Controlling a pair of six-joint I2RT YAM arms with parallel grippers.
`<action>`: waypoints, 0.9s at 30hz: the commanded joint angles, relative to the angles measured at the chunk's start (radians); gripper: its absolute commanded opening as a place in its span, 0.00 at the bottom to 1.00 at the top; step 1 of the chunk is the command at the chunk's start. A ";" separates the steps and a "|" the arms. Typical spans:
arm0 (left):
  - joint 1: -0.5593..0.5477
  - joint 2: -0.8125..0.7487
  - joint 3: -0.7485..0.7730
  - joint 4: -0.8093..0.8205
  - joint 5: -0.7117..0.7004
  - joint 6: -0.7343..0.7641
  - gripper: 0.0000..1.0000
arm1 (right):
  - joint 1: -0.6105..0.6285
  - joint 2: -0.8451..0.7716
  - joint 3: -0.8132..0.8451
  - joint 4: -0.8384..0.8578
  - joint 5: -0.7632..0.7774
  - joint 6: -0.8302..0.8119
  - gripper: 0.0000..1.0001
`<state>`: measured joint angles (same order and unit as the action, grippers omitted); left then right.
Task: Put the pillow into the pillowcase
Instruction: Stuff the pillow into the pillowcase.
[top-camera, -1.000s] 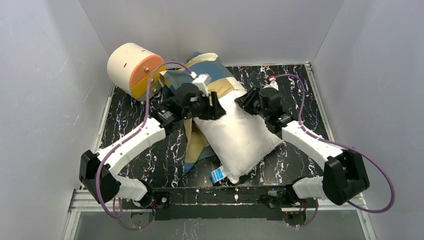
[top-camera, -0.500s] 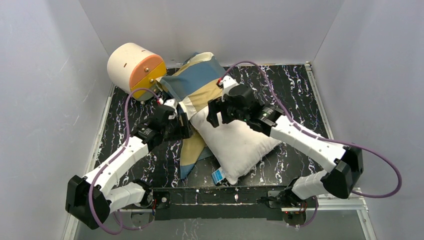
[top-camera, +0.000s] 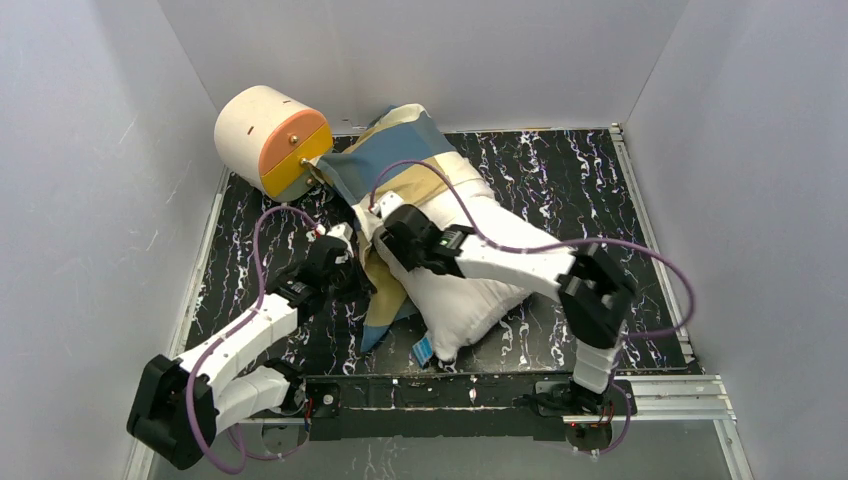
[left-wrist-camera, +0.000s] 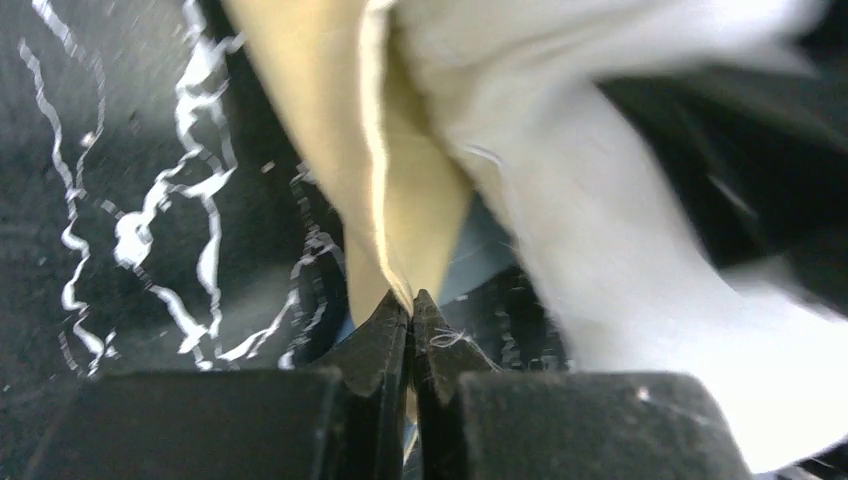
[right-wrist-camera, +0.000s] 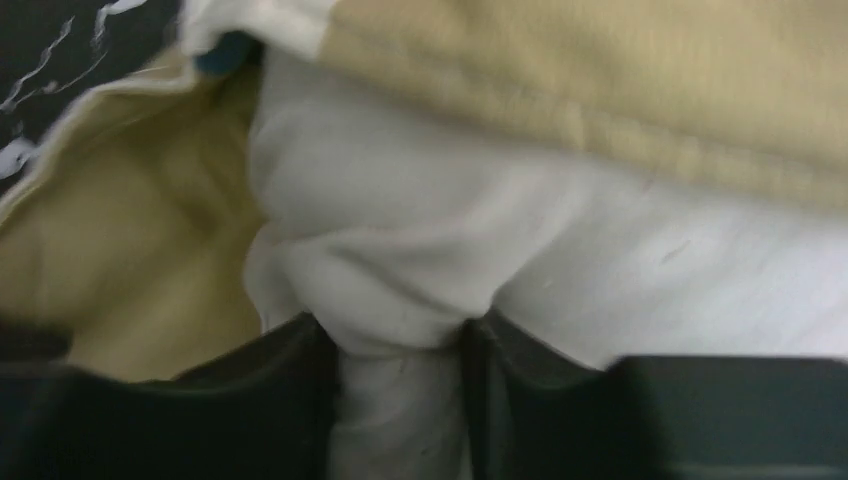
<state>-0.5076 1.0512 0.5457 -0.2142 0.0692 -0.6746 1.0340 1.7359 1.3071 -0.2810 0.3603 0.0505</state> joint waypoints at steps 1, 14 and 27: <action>0.003 -0.085 0.126 0.059 0.088 -0.038 0.00 | -0.052 0.184 0.213 0.119 0.157 0.069 0.30; -0.048 -0.134 0.132 0.153 0.340 0.011 0.00 | -0.201 0.075 0.175 0.423 0.159 0.655 0.01; -0.052 0.086 0.557 0.225 0.600 0.032 0.00 | -0.248 -0.213 0.005 0.608 0.257 0.841 0.01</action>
<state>-0.5228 1.1034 0.9424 -0.1009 0.4072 -0.5987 0.8242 1.6939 1.3277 0.0509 0.5076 0.7769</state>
